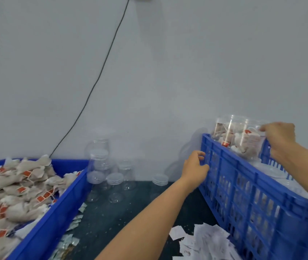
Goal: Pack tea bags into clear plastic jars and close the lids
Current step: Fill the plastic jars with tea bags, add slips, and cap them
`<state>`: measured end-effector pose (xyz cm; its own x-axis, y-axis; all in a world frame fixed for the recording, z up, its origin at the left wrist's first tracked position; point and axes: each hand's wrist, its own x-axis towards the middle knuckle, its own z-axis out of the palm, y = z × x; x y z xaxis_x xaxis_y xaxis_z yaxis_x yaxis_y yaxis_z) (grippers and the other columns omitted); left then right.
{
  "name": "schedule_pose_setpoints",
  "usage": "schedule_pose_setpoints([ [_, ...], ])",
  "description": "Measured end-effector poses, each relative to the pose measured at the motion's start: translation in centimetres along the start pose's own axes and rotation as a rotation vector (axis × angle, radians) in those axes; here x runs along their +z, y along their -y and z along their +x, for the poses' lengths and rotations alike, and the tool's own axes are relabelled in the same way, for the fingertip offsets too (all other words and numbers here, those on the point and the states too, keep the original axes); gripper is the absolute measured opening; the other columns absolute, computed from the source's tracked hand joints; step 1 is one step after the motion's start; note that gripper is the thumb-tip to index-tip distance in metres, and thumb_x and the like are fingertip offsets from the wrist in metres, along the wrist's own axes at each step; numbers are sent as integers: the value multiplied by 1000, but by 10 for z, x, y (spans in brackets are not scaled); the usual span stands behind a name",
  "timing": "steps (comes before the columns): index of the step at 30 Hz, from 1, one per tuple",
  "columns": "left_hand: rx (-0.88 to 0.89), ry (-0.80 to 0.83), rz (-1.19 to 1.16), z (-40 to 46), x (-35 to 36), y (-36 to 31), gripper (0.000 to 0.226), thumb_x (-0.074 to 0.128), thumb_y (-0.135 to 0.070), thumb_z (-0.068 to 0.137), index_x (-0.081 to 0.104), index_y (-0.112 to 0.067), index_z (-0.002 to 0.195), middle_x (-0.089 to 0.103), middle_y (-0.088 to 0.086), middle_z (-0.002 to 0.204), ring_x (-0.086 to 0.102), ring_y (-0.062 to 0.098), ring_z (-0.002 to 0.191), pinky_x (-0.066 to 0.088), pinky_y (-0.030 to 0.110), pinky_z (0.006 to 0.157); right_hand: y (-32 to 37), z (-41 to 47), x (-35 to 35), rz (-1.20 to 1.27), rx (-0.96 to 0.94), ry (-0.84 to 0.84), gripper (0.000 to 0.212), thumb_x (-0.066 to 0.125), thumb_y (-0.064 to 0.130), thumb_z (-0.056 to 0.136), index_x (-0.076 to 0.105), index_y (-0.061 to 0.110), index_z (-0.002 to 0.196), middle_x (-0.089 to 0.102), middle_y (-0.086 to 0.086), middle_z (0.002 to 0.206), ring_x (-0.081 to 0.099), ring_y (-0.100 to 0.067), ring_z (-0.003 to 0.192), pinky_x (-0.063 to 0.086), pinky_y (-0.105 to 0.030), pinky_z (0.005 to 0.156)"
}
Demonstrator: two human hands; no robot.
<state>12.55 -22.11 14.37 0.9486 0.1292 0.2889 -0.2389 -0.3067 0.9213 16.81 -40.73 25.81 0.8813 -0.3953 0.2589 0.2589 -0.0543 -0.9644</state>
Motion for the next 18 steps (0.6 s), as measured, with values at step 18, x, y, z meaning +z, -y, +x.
schedule_pose_setpoints([
  [18,-340,-417,-17,-62,-182,131,22,46,4,93,55,-11,106,60,8,121,53,16,99,46,27,82,-88,-176,177,260,463,599,28,38,-5,95,52,0,119,54,-11,81,56,-33,96,48,-42,88],
])
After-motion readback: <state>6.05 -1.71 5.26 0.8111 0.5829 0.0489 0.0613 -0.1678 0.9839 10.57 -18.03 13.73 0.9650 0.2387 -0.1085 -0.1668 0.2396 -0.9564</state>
